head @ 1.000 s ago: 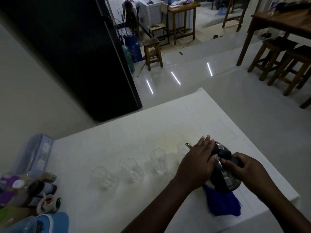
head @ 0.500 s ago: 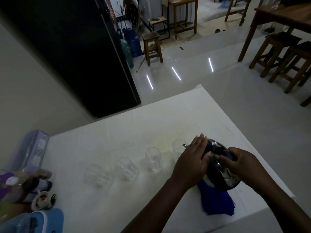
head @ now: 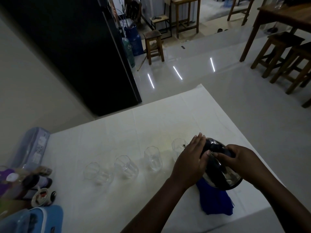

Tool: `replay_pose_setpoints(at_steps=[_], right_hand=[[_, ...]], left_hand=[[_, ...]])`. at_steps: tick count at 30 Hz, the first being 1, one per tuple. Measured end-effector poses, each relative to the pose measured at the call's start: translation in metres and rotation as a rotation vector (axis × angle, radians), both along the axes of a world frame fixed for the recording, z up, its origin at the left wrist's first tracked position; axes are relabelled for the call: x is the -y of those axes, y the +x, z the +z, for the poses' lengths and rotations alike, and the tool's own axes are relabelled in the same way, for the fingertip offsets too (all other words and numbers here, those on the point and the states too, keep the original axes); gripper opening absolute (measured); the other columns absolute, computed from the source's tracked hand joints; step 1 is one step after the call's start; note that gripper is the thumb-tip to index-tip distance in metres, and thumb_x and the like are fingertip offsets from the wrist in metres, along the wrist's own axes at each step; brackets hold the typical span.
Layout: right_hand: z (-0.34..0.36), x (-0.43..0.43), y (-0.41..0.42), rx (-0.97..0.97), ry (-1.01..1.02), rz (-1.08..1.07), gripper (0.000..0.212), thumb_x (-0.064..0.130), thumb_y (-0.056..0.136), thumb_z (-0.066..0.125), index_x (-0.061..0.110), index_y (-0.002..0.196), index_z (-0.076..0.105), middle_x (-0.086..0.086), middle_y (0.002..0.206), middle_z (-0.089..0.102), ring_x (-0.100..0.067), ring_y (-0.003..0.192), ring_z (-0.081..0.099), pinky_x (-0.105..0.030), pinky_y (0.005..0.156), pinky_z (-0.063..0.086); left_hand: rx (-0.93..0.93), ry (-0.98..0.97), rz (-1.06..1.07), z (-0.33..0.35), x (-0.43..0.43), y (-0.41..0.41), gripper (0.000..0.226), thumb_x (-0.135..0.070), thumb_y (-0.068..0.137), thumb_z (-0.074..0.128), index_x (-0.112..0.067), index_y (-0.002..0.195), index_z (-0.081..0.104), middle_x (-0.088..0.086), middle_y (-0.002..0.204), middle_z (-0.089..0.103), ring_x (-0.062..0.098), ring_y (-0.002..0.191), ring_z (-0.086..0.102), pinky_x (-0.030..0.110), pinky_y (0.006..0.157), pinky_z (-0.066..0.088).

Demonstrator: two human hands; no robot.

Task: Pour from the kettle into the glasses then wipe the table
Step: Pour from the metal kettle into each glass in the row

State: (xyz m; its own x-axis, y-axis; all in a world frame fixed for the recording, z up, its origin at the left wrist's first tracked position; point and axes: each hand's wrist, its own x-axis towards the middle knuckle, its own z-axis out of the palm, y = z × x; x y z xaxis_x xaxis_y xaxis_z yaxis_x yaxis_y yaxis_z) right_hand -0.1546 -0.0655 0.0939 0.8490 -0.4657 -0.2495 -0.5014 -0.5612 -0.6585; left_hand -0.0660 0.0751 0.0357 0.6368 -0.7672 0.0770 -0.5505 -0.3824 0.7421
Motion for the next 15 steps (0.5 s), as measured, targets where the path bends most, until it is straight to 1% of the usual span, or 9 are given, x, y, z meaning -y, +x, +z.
replay_pose_setpoints(at_steps=[2, 5, 7, 10, 13, 15], right_hand=[[0.0013, 0.0, 0.0005, 0.001, -0.008, 0.006, 0.022, 0.033, 0.083, 0.064, 0.032, 0.064, 0.053, 0.006, 0.062, 0.059, -0.012, 0.061, 0.055, -0.023, 0.051, 0.034], [0.0034, -0.0006, 0.0012, 0.002, -0.013, 0.006, 0.023, 0.032, 0.084, 0.064, 0.031, 0.063, 0.052, 0.006, 0.061, 0.057, -0.011, 0.06, 0.053, -0.022, 0.051, 0.032], [0.0046, -0.0008, 0.0017, -0.006, -0.016, 0.009, 0.025, 0.032, 0.084, 0.063, 0.031, 0.062, 0.051, 0.007, 0.06, 0.056, -0.01, 0.058, 0.052, -0.021, 0.051, 0.031], [0.0047, -0.0001, 0.0024, -0.009, -0.029, 0.005, 0.027, 0.033, 0.083, 0.064, 0.029, 0.06, 0.051, 0.006, 0.058, 0.054, -0.01, 0.056, 0.05, -0.023, 0.05, 0.031], [0.0047, -0.0001, 0.003, -0.007, -0.042, 0.007, 0.029, 0.034, 0.083, 0.064, 0.028, 0.058, 0.049, 0.006, 0.056, 0.052, -0.01, 0.054, 0.048, -0.023, 0.049, 0.029], [0.0049, -0.0006, 0.0038, -0.01, -0.049, 0.011, 0.03, 0.033, 0.083, 0.064, 0.029, 0.057, 0.048, 0.007, 0.055, 0.051, -0.009, 0.054, 0.048, -0.022, 0.049, 0.029]], left_hand=[[-0.006, -0.004, -0.001, 0.0001, 0.0001, -0.0005, 0.051, -0.036, 0.102, 0.032, -0.018, 0.149, 0.023, -0.002, 0.157, 0.022, 0.005, 0.143, 0.011, 0.025, 0.115, 0.017], [-0.012, -0.005, 0.004, 0.0008, 0.0003, -0.0002, 0.056, -0.045, 0.099, 0.025, -0.019, 0.149, 0.023, -0.003, 0.157, 0.021, 0.004, 0.143, 0.011, 0.024, 0.115, 0.017], [-0.011, -0.008, 0.006, 0.0011, 0.0004, 0.0002, 0.059, -0.047, 0.097, 0.022, -0.019, 0.149, 0.023, -0.003, 0.157, 0.022, 0.004, 0.143, 0.011, 0.025, 0.115, 0.018], [-0.01, -0.005, 0.009, 0.0008, 0.0001, -0.0004, 0.056, -0.045, 0.099, 0.025, -0.019, 0.149, 0.023, -0.003, 0.157, 0.022, 0.005, 0.143, 0.012, 0.027, 0.115, 0.019], [-0.011, -0.002, 0.011, 0.0004, -0.0005, -0.0009, 0.059, -0.048, 0.098, 0.022, -0.019, 0.149, 0.022, -0.003, 0.157, 0.022, 0.006, 0.143, 0.012, 0.028, 0.115, 0.02], [-0.011, 0.003, 0.01, 0.0004, -0.0011, -0.0002, 0.055, -0.044, 0.1, 0.026, -0.019, 0.149, 0.022, -0.002, 0.157, 0.022, 0.006, 0.143, 0.012, 0.029, 0.115, 0.02]])
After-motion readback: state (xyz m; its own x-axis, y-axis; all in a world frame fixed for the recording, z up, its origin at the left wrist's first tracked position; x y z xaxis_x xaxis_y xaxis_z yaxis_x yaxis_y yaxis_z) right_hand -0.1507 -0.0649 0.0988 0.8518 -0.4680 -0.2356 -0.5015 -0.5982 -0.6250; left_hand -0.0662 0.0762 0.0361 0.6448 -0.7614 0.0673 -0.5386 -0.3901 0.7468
